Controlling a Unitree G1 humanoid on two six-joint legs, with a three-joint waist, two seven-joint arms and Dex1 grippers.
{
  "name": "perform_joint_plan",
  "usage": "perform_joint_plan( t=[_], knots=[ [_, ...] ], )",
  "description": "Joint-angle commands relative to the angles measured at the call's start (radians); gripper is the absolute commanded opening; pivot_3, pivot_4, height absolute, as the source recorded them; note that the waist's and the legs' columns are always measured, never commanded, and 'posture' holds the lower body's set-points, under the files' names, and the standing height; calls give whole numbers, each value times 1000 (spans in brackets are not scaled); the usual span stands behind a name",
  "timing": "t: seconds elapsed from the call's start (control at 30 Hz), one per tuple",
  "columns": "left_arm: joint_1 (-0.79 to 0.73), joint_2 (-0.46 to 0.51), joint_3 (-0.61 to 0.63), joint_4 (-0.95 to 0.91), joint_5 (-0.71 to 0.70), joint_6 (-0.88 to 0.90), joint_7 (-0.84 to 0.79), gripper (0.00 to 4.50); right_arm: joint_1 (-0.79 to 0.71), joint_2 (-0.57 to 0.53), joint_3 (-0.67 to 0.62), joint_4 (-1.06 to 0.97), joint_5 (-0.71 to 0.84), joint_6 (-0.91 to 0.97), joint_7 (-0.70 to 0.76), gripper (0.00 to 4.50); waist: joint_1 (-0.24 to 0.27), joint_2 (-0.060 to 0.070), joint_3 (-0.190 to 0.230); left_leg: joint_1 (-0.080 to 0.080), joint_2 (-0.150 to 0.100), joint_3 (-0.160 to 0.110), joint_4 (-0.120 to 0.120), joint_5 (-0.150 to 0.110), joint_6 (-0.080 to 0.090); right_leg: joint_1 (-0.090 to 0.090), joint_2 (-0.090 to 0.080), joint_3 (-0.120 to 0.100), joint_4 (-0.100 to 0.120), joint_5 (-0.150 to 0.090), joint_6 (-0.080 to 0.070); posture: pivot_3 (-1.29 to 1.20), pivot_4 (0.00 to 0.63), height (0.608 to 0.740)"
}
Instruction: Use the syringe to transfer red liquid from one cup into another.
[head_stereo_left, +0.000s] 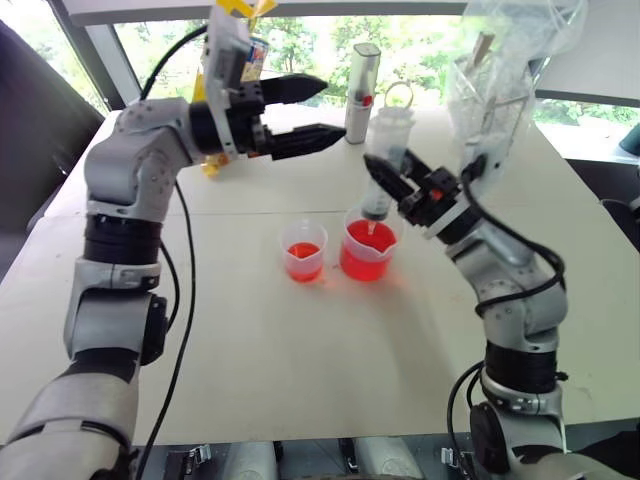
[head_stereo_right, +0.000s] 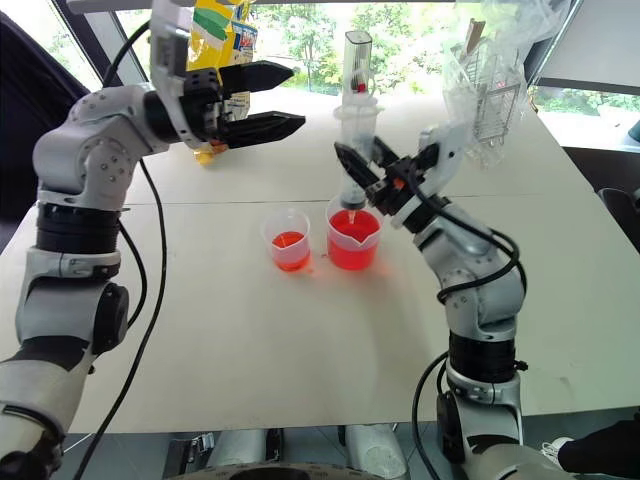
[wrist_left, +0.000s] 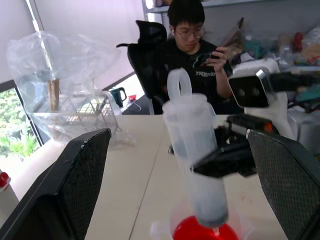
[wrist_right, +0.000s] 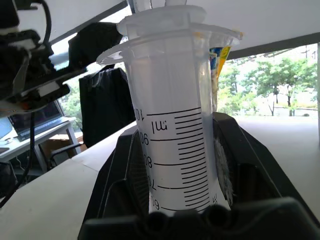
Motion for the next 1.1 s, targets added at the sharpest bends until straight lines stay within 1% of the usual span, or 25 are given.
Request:
perform_joint_plan(
  t=[0.03, 0.27, 0.4, 0.77, 0.87, 0.9, 1.1],
  knots=[
    [-46, -18, 1, 33, 33, -38, -2, 4500, 18, 7, 28, 11, -43, -108, 8, 1391, -3, 0, 0, 0, 0, 0, 0, 0, 0, 0, 0, 0, 0, 0, 0, 0, 150, 740],
    [-81, -80, -8, 100, 78, -67, -8, 4500, 76, 9, 76, 85, -115, -236, 17, 1391, -1, 0, 0, 0, 0, 0, 0, 0, 0, 0, 0, 0, 0, 0, 0, 0, 150, 740],
    [-81, -99, -10, 112, 92, -66, -22, 4500, 85, 7, 88, 113, -138, -283, 17, 1391, -3, 0, 0, 0, 0, 0, 0, 0, 0, 0, 0, 0, 0, 0, 0, 0, 150, 740],
    [-66, -129, -33, 135, 124, -69, -62, 4500, 81, -1, 99, 127, -155, -317, 19, 1391, -2, 0, 0, 0, 0, 0, 0, 0, 0, 0, 0, 0, 0, 0, 0, 0, 150, 740],
    [-60, -132, -36, 137, 130, -70, -69, 3697, 82, -3, 100, 124, -156, -316, 19, 1391, -2, 0, 0, 0, 0, 0, 0, 0, 0, 0, 0, 0, 0, 0, 0, 0, 150, 740],
    [-60, -134, -36, 140, 131, -71, -69, 3263, 82, -4, 100, 123, -156, -315, 19, 1391, -2, 0, 0, 0, 0, 0, 0, 0, 0, 0, 1, 0, 0, 0, 0, 0, 150, 740],
    [-50, -139, -42, 125, 126, -56, -80, 152, 81, -8, 102, 120, -157, -312, 19, 1391, -1, 0, 0, 0, 0, -1, 0, 0, 0, 0, 0, 0, 0, 0, 0, 0, 150, 740]
  ],
)
